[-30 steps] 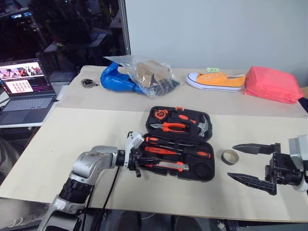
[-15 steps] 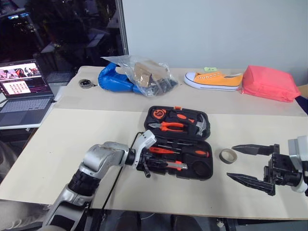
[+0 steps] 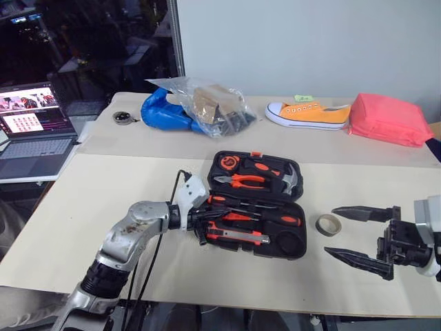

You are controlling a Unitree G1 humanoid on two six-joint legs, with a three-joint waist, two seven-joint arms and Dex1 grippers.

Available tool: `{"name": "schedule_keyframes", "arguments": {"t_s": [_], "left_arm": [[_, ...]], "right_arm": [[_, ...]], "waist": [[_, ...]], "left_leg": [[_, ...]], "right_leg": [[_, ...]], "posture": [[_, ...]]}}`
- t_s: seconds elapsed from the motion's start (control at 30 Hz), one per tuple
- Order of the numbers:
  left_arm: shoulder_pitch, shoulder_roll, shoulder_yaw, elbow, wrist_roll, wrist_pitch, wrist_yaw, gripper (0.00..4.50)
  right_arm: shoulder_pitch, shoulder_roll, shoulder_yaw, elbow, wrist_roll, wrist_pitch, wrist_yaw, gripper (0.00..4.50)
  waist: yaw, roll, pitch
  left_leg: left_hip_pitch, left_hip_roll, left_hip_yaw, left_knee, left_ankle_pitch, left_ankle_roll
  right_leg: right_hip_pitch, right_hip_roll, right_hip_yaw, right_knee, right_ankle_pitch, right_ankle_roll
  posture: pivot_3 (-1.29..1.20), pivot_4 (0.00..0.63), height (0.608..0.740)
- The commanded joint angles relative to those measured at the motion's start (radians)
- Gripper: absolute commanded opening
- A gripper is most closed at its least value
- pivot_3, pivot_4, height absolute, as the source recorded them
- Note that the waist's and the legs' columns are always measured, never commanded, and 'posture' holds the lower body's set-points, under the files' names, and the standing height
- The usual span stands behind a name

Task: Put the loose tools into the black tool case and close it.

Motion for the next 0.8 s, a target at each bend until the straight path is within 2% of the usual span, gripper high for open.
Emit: {"name": "schedule_keyframes", "arguments": {"t_s": [0.03,0.2,0.47,0.67,0.8], "left_arm": [[0.005,0.018,-0.043,0.024,0.059,-0.050,-0.004,0.06],[0.013,0.050,-0.105,0.038,0.098,-0.035,-0.033,0.06],[-0.001,0.093,-0.228,0.115,0.254,-0.190,-0.078,0.06],[-0.004,0.051,-0.129,0.119,0.186,-0.274,-0.072,0.06],[0.011,0.017,0.001,0.033,0.049,-0.244,-0.071,0.06]], "right_arm": [[0.003,0.000,-0.016,-0.017,0.008,-0.016,0.001,4.50],[0.016,-0.002,-0.027,-0.026,0.012,-0.010,-0.001,4.50],[0.014,-0.004,-0.009,-0.033,0.007,-0.011,-0.016,4.50],[0.004,0.007,0.008,-0.030,-0.008,-0.020,-0.043,4.50],[-0.012,0.023,0.019,-0.009,-0.031,-0.025,-0.083,4.50]], "waist": [[0.001,0.000,0.000],[0.000,0.000,0.000],[-0.003,0.000,0.000],[-0.003,0.001,-0.002],[-0.007,0.000,-0.001]], "left_leg": [[0.000,0.000,0.000,0.000,0.000,0.000],[0.000,0.001,0.000,-0.001,0.000,0.000],[0.002,0.000,0.000,-0.002,0.000,0.000],[0.003,0.001,0.001,-0.003,0.000,0.000],[0.002,0.002,0.001,-0.004,0.000,0.000]], "right_leg": [[0.000,0.000,0.000,0.000,0.000,0.000],[0.000,0.000,0.000,0.000,0.000,0.000],[0.001,0.000,0.001,0.000,0.000,0.000],[0.001,0.000,0.002,0.000,-0.001,-0.001],[0.000,0.000,0.002,0.000,-0.001,-0.001]], "posture": [[0.00,0.150,0.740],[0.00,0.150,0.740],[0.00,0.150,0.740],[0.00,0.150,0.740],[0.00,0.150,0.740]]}}
